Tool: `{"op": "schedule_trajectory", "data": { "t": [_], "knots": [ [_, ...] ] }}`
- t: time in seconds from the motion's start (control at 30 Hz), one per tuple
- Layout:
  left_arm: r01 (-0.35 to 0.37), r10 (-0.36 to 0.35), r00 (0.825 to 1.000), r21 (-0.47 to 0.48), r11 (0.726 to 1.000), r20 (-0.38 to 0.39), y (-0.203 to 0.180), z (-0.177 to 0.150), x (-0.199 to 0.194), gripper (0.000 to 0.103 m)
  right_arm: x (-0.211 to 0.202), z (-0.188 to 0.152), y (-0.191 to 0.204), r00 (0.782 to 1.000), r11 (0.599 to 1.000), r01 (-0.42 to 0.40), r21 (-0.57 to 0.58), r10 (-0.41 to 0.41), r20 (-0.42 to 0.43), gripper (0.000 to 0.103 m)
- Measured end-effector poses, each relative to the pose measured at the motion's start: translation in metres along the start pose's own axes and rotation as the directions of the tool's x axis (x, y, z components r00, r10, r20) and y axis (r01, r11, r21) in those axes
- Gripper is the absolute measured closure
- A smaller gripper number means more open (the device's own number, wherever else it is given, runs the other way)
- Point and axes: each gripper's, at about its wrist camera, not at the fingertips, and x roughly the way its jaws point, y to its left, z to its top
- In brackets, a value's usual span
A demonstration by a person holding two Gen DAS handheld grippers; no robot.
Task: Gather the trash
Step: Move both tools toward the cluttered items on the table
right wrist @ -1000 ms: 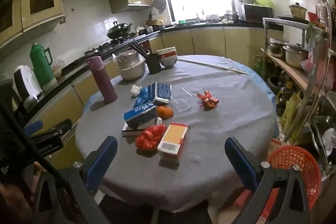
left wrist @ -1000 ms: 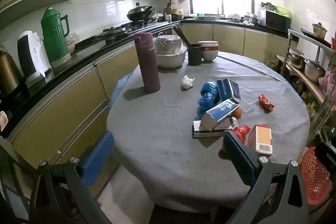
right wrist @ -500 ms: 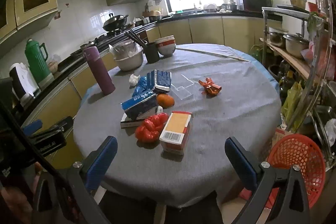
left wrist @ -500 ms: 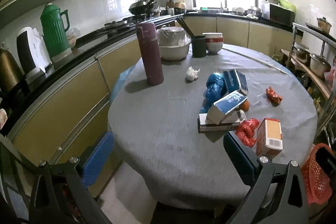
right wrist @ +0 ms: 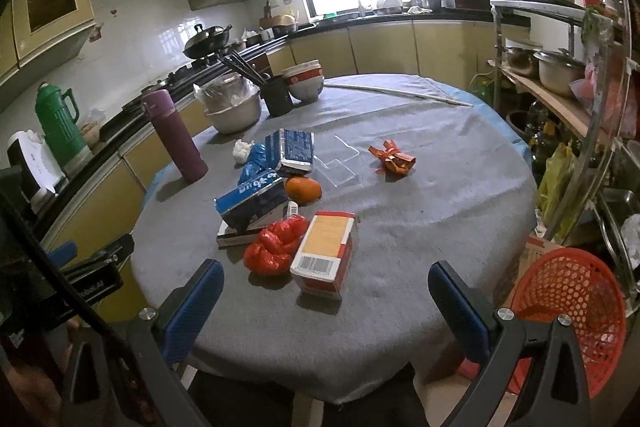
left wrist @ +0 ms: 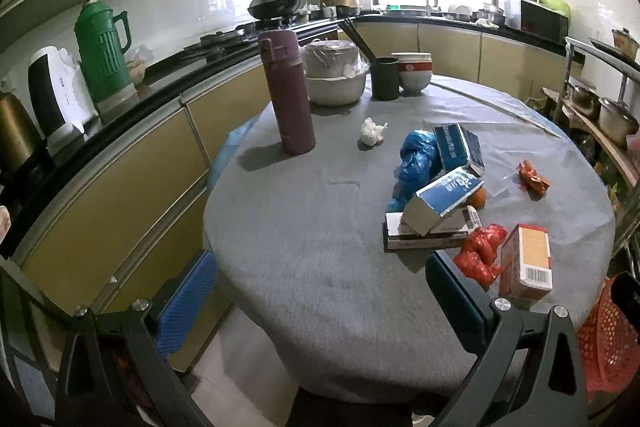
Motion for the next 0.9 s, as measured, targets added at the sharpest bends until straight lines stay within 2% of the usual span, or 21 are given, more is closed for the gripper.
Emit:
{"op": "schedule_trajectory", "data": {
  "t": [0.2,0.9],
  "knots": [
    [-0.006,0.006,1.000,-0.017,1.000,0.001,0.007,0.001,0.002,0.000,0.002,-0.002,0.012,1.000,0.999,0.008,-0.042,-0.008,0.002,0.000],
    [-0.017,0.016,1.000,-0.034,0.999,-0.022,0.013,0.002,0.018,0.000,0.019,-0.001,0.020,0.999,0.999,0.006,-0.052,-0.008,-0.033,0.000]
  ]
}}
